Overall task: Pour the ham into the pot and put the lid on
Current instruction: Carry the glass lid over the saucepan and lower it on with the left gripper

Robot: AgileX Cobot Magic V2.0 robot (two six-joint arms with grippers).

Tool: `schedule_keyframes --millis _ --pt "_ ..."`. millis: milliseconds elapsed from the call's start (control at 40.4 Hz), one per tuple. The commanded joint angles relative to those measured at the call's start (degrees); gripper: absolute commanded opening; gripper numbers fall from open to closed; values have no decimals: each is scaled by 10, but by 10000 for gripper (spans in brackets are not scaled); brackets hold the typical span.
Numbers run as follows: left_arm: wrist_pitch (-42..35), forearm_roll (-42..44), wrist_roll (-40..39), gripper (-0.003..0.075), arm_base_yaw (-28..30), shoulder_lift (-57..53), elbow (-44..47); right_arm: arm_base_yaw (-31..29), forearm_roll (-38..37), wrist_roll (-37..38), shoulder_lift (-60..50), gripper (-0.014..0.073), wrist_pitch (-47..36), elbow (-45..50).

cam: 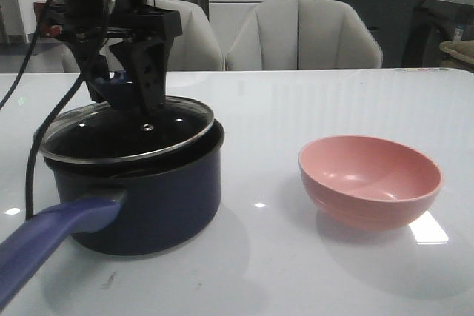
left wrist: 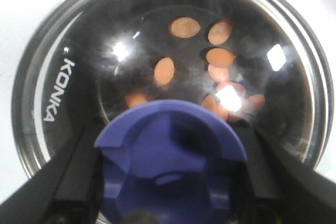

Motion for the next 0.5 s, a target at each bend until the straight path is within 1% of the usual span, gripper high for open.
schedule_keyframes --millis 0,173,471 --pt "24 -30 -1 291 -17 -22 -20 0 3 -3 5 152 -41 -15" --pt "26 -25 -1 291 -30 -22 -28 0 3 -3 5 152 -41 -15" --pt "29 -21 -10 295 -30 -21 -28 0 3 -3 5 152 -41 -15"
